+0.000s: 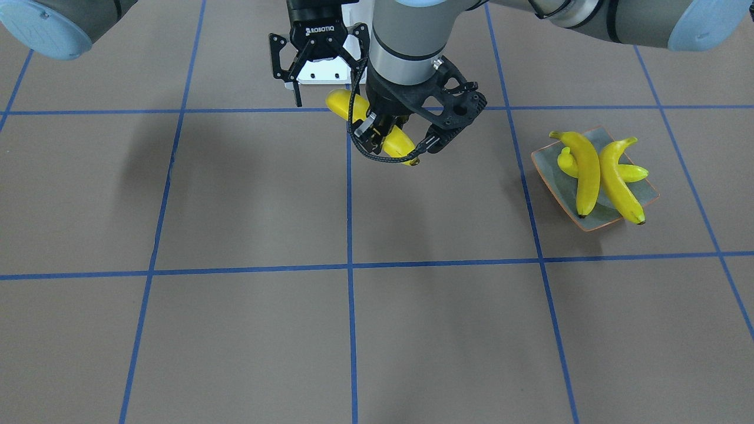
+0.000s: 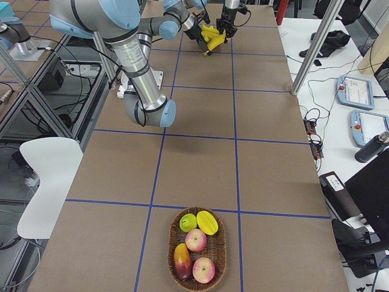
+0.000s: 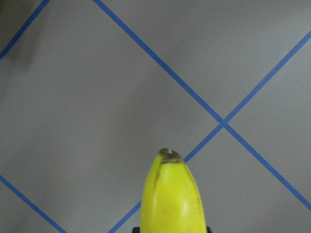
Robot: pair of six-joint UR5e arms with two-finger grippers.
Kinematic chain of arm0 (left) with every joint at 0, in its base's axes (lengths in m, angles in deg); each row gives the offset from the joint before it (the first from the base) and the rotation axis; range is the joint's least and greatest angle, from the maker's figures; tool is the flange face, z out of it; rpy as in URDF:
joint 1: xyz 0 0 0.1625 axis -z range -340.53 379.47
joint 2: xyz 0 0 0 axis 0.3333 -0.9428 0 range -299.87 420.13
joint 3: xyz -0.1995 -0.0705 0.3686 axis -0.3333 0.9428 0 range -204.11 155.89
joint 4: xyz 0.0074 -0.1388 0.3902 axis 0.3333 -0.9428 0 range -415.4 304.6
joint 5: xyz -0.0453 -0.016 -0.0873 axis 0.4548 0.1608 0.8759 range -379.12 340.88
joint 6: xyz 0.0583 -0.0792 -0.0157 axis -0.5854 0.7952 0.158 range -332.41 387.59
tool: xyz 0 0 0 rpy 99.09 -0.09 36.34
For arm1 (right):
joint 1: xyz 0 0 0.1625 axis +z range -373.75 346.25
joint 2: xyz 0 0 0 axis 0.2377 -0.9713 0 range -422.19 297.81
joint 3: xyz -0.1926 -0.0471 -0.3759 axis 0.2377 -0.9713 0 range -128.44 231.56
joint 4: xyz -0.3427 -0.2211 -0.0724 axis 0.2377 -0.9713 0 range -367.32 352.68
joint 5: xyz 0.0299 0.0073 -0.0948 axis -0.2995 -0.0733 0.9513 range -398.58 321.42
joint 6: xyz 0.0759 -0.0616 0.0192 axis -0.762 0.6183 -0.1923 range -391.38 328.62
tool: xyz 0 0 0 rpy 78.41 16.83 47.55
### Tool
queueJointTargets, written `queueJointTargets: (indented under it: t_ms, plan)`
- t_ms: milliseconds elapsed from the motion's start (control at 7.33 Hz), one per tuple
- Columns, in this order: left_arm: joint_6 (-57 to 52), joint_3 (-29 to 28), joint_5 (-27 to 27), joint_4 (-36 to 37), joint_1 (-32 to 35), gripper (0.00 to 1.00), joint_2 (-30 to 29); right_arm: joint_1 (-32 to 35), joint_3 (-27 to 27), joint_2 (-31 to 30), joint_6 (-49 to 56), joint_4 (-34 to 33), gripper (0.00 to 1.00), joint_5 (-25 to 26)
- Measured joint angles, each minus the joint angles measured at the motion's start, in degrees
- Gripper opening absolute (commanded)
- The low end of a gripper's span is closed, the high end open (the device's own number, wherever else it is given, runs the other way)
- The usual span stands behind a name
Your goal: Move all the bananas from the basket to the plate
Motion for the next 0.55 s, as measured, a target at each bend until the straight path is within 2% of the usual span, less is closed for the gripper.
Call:
queueJointTargets:
  t_ms: [136,545]
  plan:
    - [-1.1,2.35,-0.01,0.03,0.21,0.0,2.04,0.2,2.98,-2.43,0.33,0.0,1.0,-0.97]
    - [-13.78,15.42,-0.01,0.67,3.94,0.0,15.76,1.44,7.48,-7.61,0.64,0.03,1.0,-3.56]
